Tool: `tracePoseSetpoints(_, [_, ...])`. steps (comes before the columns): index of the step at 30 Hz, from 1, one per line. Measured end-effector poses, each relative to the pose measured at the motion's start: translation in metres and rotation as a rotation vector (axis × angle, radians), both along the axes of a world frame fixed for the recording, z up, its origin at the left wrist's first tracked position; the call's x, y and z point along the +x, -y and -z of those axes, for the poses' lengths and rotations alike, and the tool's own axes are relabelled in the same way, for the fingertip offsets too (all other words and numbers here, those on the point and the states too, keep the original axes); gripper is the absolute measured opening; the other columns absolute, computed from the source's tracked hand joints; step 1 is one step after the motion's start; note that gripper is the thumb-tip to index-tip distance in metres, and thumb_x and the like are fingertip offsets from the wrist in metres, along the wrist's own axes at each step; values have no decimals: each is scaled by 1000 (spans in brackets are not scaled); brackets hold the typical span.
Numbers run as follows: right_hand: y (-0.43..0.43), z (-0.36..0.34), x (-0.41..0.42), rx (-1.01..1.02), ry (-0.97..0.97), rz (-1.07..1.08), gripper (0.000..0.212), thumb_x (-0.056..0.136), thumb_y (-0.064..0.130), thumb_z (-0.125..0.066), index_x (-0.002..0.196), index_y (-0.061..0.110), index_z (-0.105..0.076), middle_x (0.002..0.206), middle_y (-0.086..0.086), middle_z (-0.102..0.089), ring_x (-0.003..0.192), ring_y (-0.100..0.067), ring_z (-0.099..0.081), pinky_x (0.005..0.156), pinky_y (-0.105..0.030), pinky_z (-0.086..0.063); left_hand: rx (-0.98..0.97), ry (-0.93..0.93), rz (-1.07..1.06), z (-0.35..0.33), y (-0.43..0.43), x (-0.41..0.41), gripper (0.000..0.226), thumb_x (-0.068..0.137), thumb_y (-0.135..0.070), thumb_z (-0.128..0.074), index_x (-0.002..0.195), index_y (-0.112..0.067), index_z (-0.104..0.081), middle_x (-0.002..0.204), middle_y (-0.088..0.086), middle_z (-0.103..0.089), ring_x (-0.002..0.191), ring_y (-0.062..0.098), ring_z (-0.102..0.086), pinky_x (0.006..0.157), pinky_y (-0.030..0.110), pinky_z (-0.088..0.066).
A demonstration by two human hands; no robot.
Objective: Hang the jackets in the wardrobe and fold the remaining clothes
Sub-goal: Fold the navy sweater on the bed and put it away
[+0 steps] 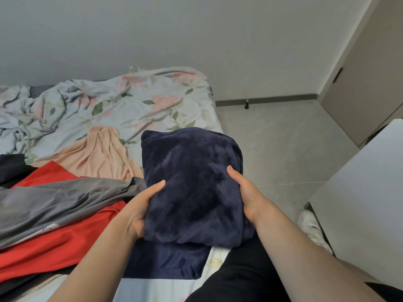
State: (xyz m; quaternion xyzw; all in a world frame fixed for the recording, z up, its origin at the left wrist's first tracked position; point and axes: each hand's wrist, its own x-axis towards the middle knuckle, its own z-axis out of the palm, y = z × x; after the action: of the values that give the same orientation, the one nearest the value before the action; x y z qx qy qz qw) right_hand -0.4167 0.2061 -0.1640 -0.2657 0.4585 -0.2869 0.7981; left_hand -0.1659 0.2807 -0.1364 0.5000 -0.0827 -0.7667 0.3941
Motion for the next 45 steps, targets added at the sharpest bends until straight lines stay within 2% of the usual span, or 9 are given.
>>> tracePoseSetpoints(5, [-4,-11,-8,11,56,-42,58,67,63,-78,109,23,-77,121,-7,-71,110,-24,-69,90,-39,-52,-102,-190,49,-1,-2,-8,56,54,-21,-93,102,1,-75,107,22,-70,100,38,-68,88,51,-54])
tracePoseSetpoints(10, [-11,-42,-32,-35,101,-51,73,54,63,-85,113,21,-76,125,-8,-68,115,-25,-66,93,-39,-51,-258,-348,43,-18,0,-31,53,48,-14,-92,97,0,-76,100,21,-72,94,38,-70,81,53,-56])
tracePoseSetpoints(13, [-22,-67,-48,-77,118,-36,67,58,62,-82,109,20,-77,122,-8,-70,112,-24,-67,86,-35,-56,-331,-404,45,-36,1,-46,45,52,-15,-91,92,-2,-77,96,17,-74,92,35,-71,79,50,-57])
tracePoseSetpoints(20, [-84,-123,-87,-130,188,121,66,49,47,-94,103,11,-79,112,-15,-73,96,-31,-72,72,-38,-59,-412,-394,140,-77,-9,-95,33,63,-21,-85,91,-5,-76,92,15,-73,89,32,-70,80,45,-56])
tracePoseSetpoints(24, [-122,-154,-113,-232,158,313,39,75,45,-72,97,13,-80,108,-14,-74,93,-30,-73,68,-36,-60,-470,-364,188,-98,-20,-129,49,54,-26,-92,96,-6,-77,99,16,-73,91,33,-71,78,46,-57])
tracePoseSetpoints(31, [-153,-196,-164,-344,30,498,46,78,44,-70,110,13,-76,118,-14,-71,103,-30,-70,81,-38,-55,-479,-283,144,-127,-24,-195,48,76,-58,-67,103,-20,-78,118,11,-71,105,31,-69,75,41,-59])
tracePoseSetpoints(35, [-143,-200,-199,-363,37,495,72,57,44,-86,120,12,-72,123,-15,-68,110,-32,-67,94,-43,-49,-517,-278,165,-129,-2,-229,37,75,-45,-71,97,-17,-80,104,12,-75,92,29,-73,66,40,-59])
tracePoseSetpoints(38, [-116,-195,-225,-351,92,480,80,46,44,-95,117,14,-73,123,-14,-69,109,-31,-68,87,-40,-55,-511,-282,188,-124,28,-253,28,79,-36,-64,86,-15,-81,87,10,-76,81,28,-74,62,38,-59])
tracePoseSetpoints(45, [-6,-184,-286,-186,138,417,67,64,45,-88,123,21,-69,132,-12,-64,120,-33,-62,90,-43,-55,-376,-203,69,-121,131,-308,24,68,-27,-62,68,-11,-80,73,10,-75,65,25,-73,49,35,-57])
